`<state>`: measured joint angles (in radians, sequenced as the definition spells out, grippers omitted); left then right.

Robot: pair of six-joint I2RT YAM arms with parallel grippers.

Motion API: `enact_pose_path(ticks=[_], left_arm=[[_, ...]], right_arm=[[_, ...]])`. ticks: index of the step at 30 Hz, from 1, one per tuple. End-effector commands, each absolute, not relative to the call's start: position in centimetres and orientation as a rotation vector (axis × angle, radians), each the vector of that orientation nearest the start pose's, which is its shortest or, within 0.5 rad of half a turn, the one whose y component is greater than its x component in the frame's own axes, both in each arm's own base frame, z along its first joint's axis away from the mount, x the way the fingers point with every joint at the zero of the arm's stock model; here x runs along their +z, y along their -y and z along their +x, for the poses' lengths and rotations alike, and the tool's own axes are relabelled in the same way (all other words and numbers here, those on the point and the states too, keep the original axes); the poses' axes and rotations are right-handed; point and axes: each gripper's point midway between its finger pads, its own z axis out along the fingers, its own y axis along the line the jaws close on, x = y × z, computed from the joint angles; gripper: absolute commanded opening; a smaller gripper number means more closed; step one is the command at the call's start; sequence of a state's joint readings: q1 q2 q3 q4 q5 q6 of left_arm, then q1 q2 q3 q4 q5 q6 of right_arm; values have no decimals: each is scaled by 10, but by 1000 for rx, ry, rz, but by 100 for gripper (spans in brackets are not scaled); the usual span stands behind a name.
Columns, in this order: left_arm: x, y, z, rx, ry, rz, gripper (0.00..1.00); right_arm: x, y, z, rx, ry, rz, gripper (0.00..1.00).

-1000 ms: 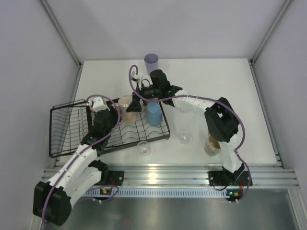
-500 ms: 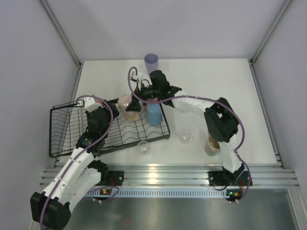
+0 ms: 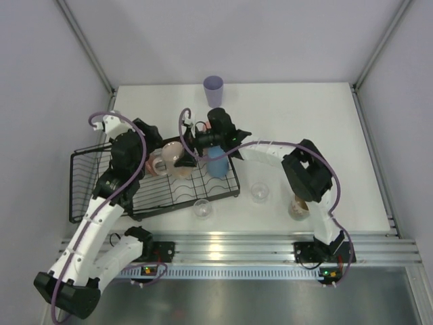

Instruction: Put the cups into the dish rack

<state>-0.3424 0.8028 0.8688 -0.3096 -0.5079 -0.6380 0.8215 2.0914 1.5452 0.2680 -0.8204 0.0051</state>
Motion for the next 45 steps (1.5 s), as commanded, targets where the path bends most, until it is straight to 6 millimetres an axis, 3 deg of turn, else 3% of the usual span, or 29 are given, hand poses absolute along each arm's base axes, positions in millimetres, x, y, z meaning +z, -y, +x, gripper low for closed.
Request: enact_pose_path(ticks=[1,7,11,21,27,32,39,45], left_arm=[[300,54,303,-307,-1724,-578,67],[309,58,300,-343,-1710,-561,67],[304,59,301,-334,-1728,-546,67],[293,66,306,-331,-1776,-503,66],[293,65,306,-314,-1778,-489,66],[291,64,306,-296,-1789,-474,66],[289,67,308,-298,-1803,-463,66],[287,68,310,-297,-1815,-460,66]], right_arm=[[220,-524,273,1306,-1115,-1392,0],[200,-528,271,1280,-1070,-1427,0],[189,-530,273,1275,-1059,-1433,2],[187,-527,272,1254,-1055,-1432,56],[194,-525,271,1241,-1059,-1455,77],[189,-525,273,1237,-1088,-1466,88],[197,-523,273,1231,-1087,-1475,99],[203,-520,272,1213,-1085,-1497,100]])
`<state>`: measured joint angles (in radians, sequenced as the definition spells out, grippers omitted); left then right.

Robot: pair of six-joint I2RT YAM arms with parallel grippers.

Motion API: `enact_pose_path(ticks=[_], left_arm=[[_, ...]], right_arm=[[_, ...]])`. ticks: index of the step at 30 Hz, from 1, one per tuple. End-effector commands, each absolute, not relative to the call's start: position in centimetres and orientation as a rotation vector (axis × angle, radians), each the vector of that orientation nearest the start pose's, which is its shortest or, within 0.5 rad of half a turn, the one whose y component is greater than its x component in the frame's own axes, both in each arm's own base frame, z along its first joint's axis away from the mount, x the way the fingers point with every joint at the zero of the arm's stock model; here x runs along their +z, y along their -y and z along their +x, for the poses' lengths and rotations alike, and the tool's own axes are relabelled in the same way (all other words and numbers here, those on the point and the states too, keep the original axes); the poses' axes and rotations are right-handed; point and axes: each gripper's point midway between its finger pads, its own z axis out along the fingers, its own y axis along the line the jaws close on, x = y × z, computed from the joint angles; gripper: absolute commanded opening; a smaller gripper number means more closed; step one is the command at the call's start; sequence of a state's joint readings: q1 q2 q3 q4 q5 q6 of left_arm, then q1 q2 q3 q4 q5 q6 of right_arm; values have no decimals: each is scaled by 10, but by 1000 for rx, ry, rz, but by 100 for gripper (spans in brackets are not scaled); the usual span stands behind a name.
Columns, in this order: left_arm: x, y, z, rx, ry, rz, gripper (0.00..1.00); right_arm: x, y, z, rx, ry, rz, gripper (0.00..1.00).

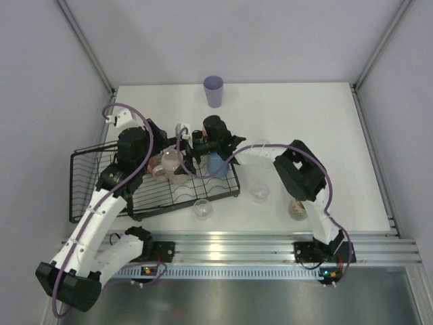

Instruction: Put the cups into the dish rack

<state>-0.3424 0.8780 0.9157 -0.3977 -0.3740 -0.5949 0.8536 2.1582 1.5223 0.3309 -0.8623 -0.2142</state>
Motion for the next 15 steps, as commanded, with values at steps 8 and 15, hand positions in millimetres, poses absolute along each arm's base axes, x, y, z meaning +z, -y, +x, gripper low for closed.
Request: enact_pose_path(ticks=[8,15], left_arm=[[297,70,307,-271,-1836,-371,65],[305,93,297,-358,-1890,-170,61]], right_arm=[[243,-510,269,1171,-1051,-1466,100],[281,-482,267,1216,-1119,-1331,97]])
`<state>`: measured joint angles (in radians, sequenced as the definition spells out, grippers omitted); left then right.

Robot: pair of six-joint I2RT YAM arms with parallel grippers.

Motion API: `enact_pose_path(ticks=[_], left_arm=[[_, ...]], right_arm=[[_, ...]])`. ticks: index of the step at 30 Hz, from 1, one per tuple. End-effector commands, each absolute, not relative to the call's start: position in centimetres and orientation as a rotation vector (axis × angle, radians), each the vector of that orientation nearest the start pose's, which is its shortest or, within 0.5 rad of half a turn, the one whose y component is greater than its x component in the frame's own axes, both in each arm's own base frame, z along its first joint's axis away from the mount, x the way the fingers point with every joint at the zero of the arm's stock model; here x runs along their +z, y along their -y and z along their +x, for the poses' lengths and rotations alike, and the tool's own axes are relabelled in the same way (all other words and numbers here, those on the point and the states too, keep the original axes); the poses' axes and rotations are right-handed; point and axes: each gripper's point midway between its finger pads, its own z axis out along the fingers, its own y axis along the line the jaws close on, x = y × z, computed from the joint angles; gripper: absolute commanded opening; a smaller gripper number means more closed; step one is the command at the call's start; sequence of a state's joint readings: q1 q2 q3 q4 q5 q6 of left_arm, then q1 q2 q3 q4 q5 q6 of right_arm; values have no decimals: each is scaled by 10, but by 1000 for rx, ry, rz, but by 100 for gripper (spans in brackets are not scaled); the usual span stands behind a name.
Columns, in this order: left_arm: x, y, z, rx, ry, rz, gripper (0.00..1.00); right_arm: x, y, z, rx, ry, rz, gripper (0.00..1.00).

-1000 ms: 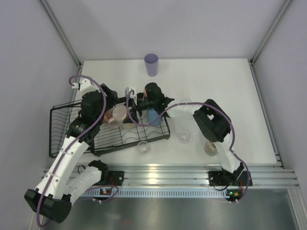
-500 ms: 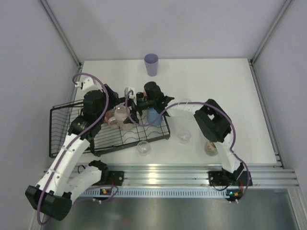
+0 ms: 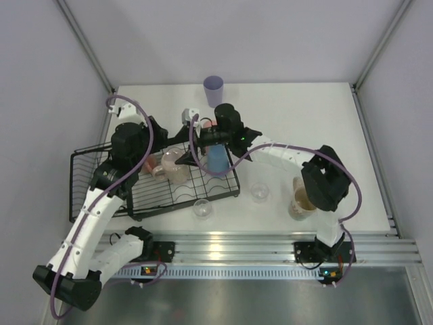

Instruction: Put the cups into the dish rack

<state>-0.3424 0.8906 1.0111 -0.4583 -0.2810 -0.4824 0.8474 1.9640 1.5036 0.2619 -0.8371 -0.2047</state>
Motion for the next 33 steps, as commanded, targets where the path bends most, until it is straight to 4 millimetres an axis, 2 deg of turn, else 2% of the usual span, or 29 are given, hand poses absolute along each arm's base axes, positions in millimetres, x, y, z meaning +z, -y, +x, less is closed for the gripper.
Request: enact_pose_path(ticks=[1,2,3,4,6,7,8,10,11,13,16,18,22,26,28,33], left_arm=[[297,98,294,-369,-1928,-136,50],[288,103,295,-369,-1968,-95,44],[279,111,291,-402,-2009,-43,28],[273,116,289,-422,-2038,-15,19],[262,130,285,-486,-2092,45,3],[257,132,282,-494,-2110,56,0],[255,136,280,-515,-2118,75,0],[251,145,273,-558,-2136,116,0],[250,147,271,-565,-2141,126,0],[239,150,269,-558,-2177,148,0],[217,160,264,-549,-2255,199,0],[207,163,261,-540,-2295,220,0],[179,157,257,-412,-2406,232,0],[170,144,261,-311,-2424,184,0],[168,145,262,-306,-2432,183,0],[159,138,276,-207,-2457,124,0]], right_arm=[[281,-472,275,1220,-1177,-1273,96],[301,-462,278,1214,-1174,-1222,92],[315,-447,289,1232,-1275,-1094,89],[319,-438,297,1223,-1329,-1031,85],[327,-421,310,1208,-1424,-912,65],[334,-404,319,1174,-1473,-842,57],[337,-394,323,1163,-1493,-797,38],[344,-364,333,1118,-1552,-660,21],[344,-354,336,1093,-1567,-618,9],[349,-329,339,1026,-1574,-530,1],[349,-314,337,989,-1584,-491,0],[348,-311,336,983,-1591,-488,0],[338,-304,344,948,-1634,-433,0],[328,-301,348,978,-1666,-366,0],[326,-299,350,978,-1671,-358,0],[335,-298,349,988,-1649,-361,0]])
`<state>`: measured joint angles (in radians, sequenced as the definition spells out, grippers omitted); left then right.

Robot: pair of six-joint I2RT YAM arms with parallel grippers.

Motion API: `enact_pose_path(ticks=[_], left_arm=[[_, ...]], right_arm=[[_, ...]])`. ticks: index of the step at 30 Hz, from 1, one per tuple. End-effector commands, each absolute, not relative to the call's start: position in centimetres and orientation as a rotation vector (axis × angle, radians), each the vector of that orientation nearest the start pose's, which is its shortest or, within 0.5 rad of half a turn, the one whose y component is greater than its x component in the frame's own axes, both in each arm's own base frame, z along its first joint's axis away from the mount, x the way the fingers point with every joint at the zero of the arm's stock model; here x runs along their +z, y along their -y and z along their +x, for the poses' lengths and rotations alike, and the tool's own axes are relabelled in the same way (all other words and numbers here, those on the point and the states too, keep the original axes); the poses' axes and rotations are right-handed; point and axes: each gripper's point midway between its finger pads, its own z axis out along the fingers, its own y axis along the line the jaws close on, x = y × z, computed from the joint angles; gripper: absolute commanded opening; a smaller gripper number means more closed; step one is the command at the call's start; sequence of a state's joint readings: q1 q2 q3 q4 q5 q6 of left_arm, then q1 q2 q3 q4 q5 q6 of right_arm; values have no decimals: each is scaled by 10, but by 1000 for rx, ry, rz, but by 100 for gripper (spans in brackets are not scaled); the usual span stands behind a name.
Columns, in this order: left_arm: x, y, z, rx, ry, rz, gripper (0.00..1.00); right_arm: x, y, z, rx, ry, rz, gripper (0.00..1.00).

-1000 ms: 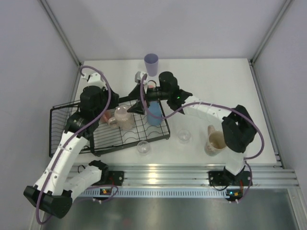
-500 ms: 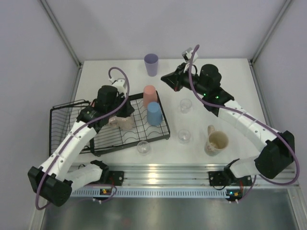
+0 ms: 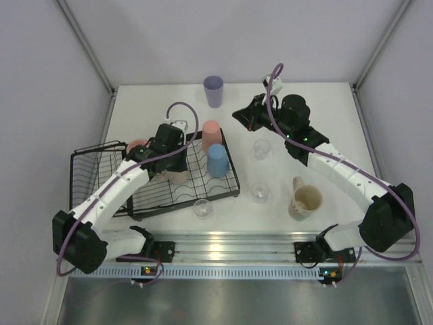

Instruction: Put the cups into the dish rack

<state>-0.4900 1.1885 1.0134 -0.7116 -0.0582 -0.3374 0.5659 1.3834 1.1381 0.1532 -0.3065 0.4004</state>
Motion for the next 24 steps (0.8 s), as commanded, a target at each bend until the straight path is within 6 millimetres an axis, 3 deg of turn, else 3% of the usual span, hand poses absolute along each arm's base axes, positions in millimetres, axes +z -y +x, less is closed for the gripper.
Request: enact_pose_path(ticks=[1,7,12,16,19,24], left_arm=[[158,138,278,-205,-2461,125,0],[152,146,293,-191,-2480,130,0],[159,150,309,-171,-2447,128,0],[157,155,309,-201,-2463,139,0],[165,156,308,-221,-2442,133,0],[199,143,320,-163,-2334,41,0]], right_arm=[[336,-297,348,985,-1646,-365,0],[336,-290,349,961,-1649,-376,0],[337,-285,350,944,-1643,-379,0],[335,-280,352,923,-1651,-384,0],[336,-278,354,915,-1656,-390,0],[338,-286,356,947,-1665,-405,1]])
